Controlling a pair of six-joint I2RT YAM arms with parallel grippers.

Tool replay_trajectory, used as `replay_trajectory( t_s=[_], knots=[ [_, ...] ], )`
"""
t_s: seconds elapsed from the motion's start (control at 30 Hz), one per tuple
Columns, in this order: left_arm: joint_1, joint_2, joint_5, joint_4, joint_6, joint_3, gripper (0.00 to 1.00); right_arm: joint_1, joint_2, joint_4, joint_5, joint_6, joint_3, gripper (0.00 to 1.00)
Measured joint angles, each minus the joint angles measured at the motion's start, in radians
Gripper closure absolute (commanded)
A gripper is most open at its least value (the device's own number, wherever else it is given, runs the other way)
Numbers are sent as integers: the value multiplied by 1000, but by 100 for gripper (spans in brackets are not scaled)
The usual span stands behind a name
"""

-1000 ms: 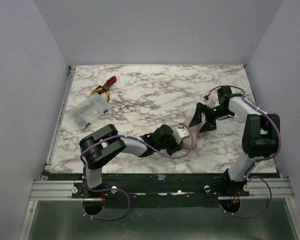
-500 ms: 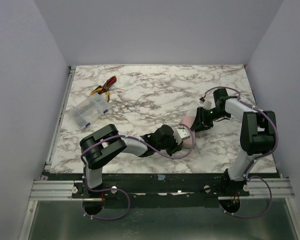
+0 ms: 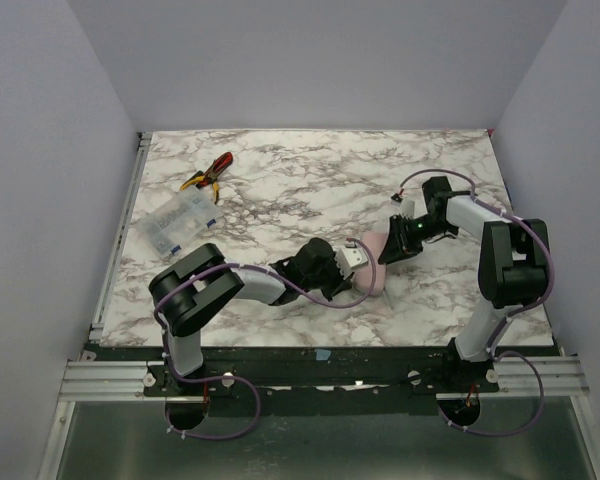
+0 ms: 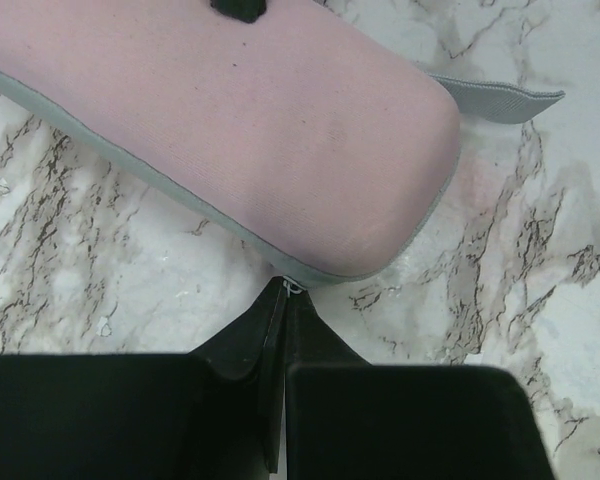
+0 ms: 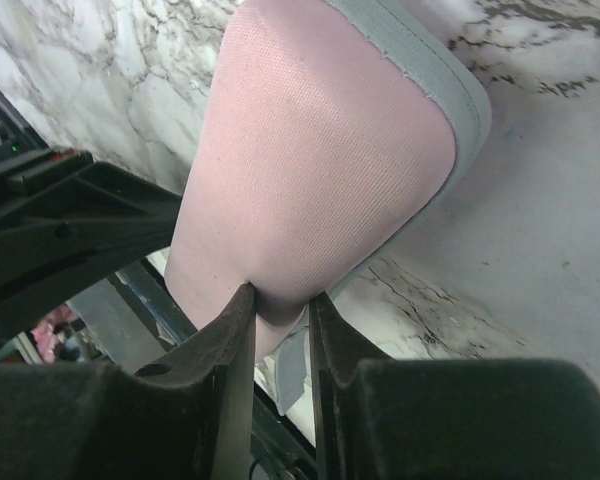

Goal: Open the umbrella

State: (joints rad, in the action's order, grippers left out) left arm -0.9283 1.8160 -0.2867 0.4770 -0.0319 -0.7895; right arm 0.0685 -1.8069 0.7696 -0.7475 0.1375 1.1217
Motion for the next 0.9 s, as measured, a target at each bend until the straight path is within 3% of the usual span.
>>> replay_trajectory(
  t_s=[0.37,0.47,0.6,0.67,0.77,0.9],
  knots=[
    [17,26,-5,-23,-55,-37,100,115,-48,32,-18,140,93,85],
    [26,31,-5,-30,-42,-45,100,115,-66,33,-28,165,111,72],
    [56,37,-3,-32,24,-54,100,117,-80,30,-26,205,149,33],
    [71,37,2,-27,54,-54,100,117,-77,22,-14,217,159,21],
    [87,36,3,-15,95,-54,100,109,-37,-4,8,230,153,12],
    [87,35,2,-5,145,-54,100,85,145,-64,49,229,76,6]
  ],
)
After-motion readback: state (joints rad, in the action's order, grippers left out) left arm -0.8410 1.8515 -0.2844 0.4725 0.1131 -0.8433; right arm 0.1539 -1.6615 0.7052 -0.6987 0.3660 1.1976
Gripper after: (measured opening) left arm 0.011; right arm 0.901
